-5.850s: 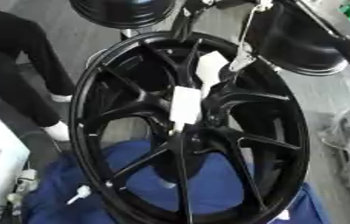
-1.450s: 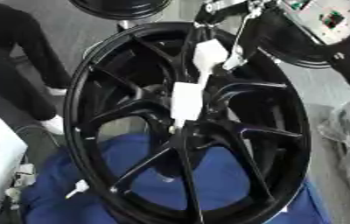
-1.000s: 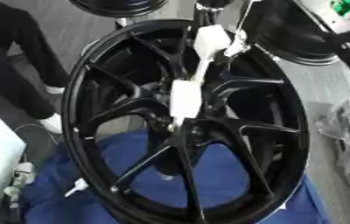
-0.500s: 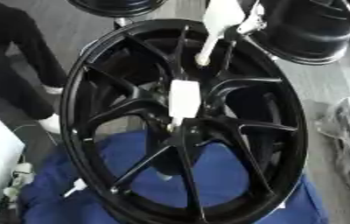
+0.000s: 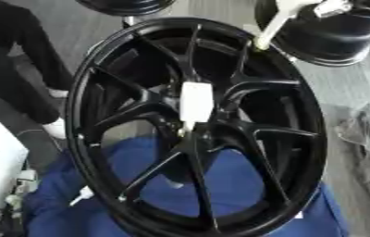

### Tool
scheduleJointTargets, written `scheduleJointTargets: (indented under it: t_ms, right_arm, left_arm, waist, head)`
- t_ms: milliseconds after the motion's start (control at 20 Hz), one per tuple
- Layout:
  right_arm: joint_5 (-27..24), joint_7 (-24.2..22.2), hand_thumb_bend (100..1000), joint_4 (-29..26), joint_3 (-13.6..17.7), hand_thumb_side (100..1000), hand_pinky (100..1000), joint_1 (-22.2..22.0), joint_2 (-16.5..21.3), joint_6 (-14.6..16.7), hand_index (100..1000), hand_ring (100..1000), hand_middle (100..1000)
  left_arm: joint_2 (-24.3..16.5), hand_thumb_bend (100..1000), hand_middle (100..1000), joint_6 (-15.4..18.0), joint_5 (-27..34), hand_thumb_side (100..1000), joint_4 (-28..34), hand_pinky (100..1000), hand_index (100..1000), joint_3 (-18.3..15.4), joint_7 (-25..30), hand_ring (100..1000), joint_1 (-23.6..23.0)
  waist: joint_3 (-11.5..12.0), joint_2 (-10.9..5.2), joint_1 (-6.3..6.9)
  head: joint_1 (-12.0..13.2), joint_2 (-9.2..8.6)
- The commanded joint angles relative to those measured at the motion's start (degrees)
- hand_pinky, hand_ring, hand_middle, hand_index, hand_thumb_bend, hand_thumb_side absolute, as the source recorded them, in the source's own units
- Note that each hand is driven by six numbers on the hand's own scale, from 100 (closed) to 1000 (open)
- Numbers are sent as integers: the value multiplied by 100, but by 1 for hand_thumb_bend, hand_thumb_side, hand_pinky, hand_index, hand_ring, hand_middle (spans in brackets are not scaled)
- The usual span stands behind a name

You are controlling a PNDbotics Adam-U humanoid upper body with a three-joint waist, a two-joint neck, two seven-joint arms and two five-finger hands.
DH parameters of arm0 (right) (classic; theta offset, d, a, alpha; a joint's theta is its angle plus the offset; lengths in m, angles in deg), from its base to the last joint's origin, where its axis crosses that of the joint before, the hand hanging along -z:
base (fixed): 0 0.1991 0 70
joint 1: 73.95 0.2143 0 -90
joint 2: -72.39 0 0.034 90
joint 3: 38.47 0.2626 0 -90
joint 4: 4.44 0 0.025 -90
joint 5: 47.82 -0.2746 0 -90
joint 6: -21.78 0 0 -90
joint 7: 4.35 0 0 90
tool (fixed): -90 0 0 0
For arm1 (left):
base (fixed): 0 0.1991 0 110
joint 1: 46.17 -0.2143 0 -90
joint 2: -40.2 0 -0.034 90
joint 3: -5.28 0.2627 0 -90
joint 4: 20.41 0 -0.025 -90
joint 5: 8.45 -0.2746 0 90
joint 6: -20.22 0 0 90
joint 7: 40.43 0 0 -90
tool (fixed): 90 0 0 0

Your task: Pull the pin out of the wheel hub.

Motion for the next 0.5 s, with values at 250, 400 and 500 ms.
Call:
scheduleJointTargets:
  t_ms: [250,400,500]
  right_arm:
    - [97,664,374,129,990,100,739,-950,891,-230,486,527,341]
    - [435,844,375,408,1230,100,740,-1344,1045,-329,493,536,351]
    - [628,930,377,643,1366,100,742,-1595,1109,-386,499,543,358]
  left_arm:
    - [-202,304,693,18,-24,811,83,735,675,-104,-47,773,-4]
    - [-216,304,693,20,-32,808,77,735,675,-116,-56,773,-19]
    - [-220,305,693,22,-35,809,74,735,674,-125,-65,773,-30]
  waist:
    - [-92,-190,58]
    - [-124,-209,49]
    - [-134,-216,39]
  head:
    - [36,76]
    - [64,72]
    - [81,56]
